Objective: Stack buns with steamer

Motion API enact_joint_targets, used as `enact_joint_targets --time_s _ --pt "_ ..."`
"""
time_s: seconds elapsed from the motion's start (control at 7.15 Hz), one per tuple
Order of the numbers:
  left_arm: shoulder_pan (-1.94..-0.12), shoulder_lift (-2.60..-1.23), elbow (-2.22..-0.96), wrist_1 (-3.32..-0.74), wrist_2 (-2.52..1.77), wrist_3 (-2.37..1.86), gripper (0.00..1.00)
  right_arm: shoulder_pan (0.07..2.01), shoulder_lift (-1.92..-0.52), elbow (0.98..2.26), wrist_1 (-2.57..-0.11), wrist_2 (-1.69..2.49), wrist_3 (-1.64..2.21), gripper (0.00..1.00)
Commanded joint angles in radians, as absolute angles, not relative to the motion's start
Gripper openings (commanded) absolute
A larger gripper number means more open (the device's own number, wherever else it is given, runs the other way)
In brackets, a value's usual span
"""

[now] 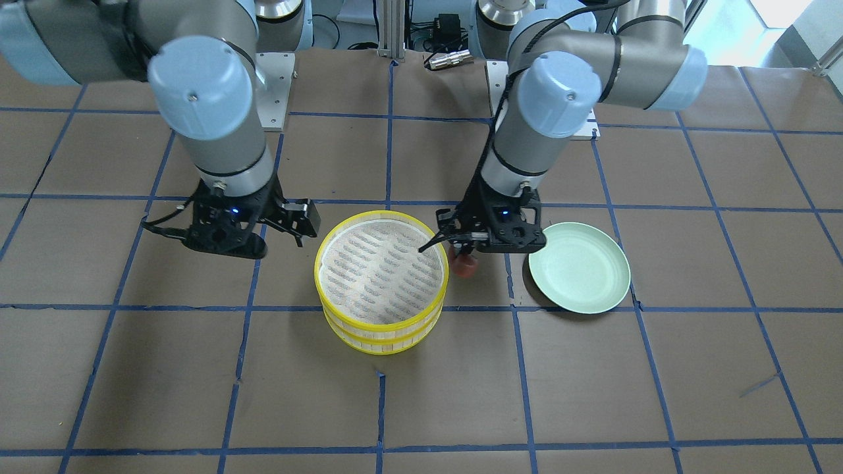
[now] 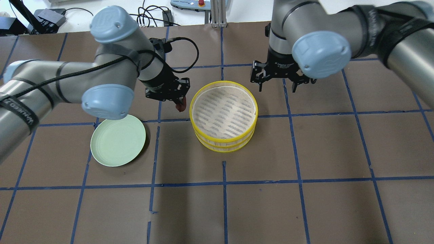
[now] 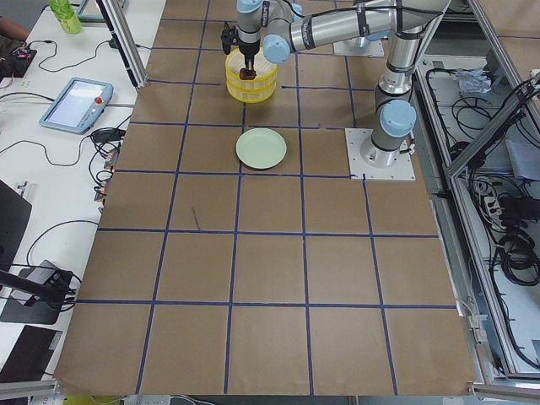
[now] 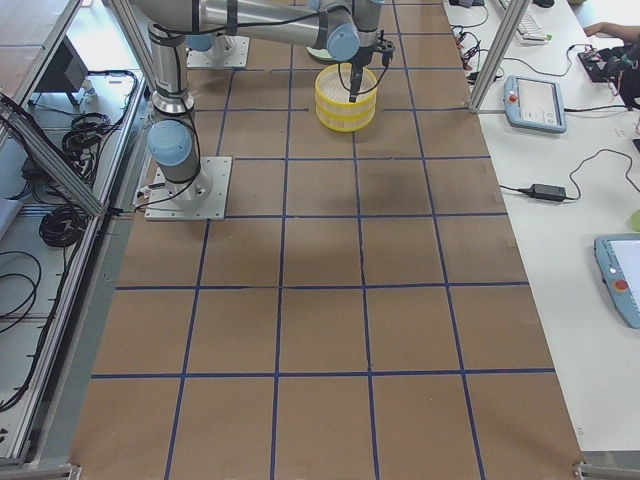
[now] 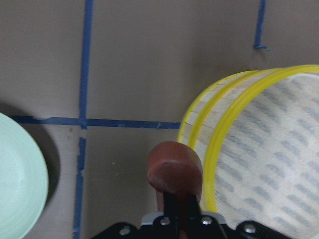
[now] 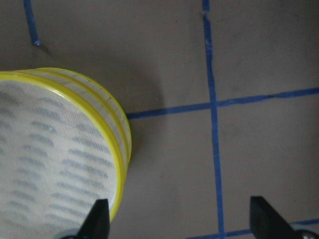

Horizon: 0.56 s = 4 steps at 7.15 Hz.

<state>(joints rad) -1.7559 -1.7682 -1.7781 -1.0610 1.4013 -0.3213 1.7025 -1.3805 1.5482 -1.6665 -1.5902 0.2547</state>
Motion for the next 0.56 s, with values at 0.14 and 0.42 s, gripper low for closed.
enact_joint_targets --time_s 0.14,0.42 --pt "-1.887 -1.859 -1.718 -0.982 1.399 -0.537 0.17 1.637 -1.52 1.454 -1.419 -1.578 0.145 1.0" --pt "-1.887 -1.867 -1.72 -0.979 1.408 -0.526 1.0 1.638 -1.563 1.477 -1.42 -1.583 0.092 1.0"
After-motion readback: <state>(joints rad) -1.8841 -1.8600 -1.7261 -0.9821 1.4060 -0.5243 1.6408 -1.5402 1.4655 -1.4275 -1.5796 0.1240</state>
